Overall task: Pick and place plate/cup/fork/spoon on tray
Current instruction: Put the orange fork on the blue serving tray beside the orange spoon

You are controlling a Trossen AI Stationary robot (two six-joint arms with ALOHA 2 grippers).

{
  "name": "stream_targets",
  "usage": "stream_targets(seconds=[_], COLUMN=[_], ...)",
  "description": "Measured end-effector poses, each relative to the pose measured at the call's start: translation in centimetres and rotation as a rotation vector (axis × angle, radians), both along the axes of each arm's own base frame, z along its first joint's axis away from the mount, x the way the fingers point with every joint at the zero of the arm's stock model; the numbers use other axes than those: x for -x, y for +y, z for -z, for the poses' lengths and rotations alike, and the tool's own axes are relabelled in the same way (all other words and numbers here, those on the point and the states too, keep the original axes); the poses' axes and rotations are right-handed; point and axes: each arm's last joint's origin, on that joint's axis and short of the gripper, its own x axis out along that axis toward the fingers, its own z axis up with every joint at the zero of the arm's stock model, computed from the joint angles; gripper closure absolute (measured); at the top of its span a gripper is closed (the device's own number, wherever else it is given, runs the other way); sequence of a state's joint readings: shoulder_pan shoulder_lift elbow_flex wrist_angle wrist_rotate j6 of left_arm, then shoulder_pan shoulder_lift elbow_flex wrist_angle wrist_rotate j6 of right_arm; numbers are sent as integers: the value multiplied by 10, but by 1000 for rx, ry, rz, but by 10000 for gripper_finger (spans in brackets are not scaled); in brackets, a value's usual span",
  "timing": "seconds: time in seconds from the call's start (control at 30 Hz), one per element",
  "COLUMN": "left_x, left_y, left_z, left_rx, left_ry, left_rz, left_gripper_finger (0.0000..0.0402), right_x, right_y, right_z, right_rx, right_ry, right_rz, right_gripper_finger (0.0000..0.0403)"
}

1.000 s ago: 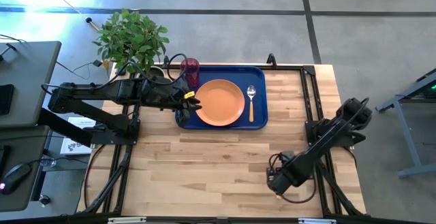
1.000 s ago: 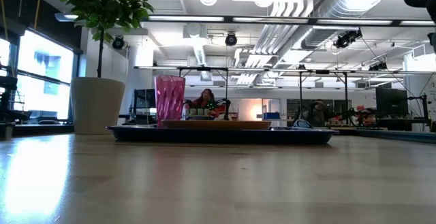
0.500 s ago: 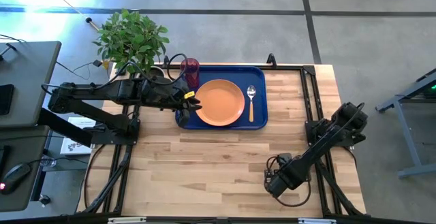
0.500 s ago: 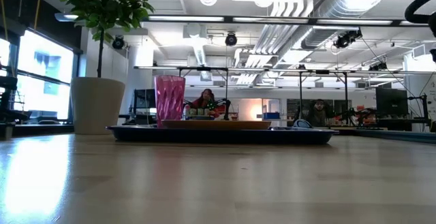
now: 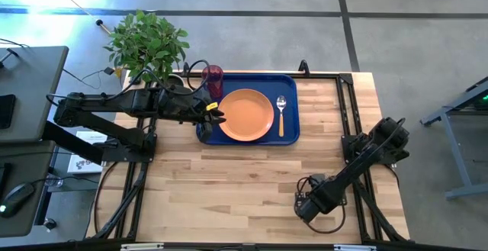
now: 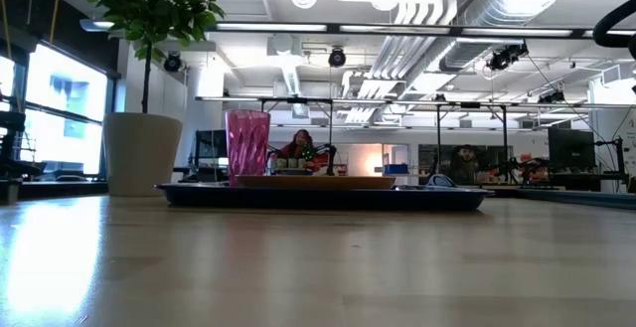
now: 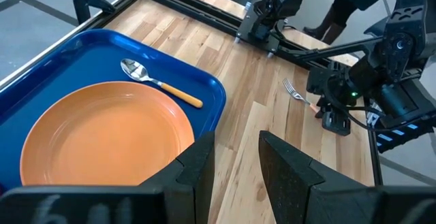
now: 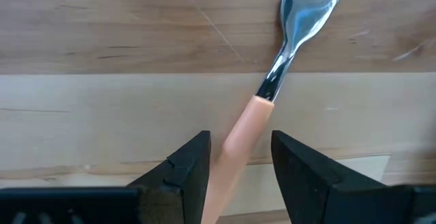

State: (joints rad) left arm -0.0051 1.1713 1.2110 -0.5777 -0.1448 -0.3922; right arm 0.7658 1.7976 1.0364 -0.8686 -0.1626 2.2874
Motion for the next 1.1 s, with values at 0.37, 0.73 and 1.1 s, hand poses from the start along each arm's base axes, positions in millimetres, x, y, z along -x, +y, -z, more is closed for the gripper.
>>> stream_targets(seconds=[0.37, 0.73, 1.1], left_x=[0, 0, 0], left_y=[0, 0, 0], left_z=[0, 0, 0], left_rx=[0, -1, -1], left_ry=[0, 1, 1], left_rz=[0, 0, 1], left_gripper_finger=[296, 296, 296], right_x=[2, 1, 1], right_y=[-2, 0, 0], right_z=[4, 5, 6], right_rx=[-1, -24, -27], right_ry=[2, -11, -10], right_rz=[-2, -2, -6], right_gripper_finger=[254, 254, 254])
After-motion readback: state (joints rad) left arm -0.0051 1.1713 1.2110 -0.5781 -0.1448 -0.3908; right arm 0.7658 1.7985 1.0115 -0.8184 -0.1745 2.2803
